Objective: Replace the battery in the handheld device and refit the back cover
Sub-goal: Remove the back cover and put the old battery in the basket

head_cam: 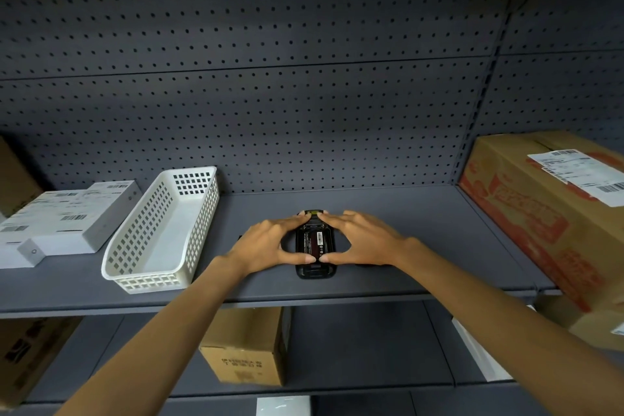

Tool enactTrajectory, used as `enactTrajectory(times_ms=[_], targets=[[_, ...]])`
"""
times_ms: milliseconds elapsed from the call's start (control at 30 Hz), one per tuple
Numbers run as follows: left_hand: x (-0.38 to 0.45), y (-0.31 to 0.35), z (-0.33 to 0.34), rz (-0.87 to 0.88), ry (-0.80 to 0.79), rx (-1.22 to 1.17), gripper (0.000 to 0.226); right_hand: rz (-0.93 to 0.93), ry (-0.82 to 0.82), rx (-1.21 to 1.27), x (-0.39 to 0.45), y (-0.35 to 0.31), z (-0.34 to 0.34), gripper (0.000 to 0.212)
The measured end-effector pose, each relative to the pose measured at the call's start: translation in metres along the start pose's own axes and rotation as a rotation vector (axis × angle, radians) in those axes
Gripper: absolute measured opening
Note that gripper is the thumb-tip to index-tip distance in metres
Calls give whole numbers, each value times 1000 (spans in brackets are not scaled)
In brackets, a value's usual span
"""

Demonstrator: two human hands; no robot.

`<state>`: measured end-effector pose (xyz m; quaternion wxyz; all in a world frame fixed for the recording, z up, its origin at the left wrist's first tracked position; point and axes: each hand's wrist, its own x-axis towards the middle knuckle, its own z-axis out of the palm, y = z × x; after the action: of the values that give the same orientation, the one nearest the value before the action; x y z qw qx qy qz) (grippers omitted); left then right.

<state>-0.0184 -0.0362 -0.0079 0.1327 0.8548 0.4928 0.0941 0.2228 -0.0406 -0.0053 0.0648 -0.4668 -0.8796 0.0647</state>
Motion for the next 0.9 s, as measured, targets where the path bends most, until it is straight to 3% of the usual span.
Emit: enactTrajectory(times_ms=[533,700,900], targets=[[6,-6,-2,17,21,-121,87,0,39,15,-3,0,-3,70],[2,-3,-11,20,69,-248,63,83,29,123,0,3,-2,64],[1,5,-11,15,192,-274,41,83,171,263,-2,-4,0,51]])
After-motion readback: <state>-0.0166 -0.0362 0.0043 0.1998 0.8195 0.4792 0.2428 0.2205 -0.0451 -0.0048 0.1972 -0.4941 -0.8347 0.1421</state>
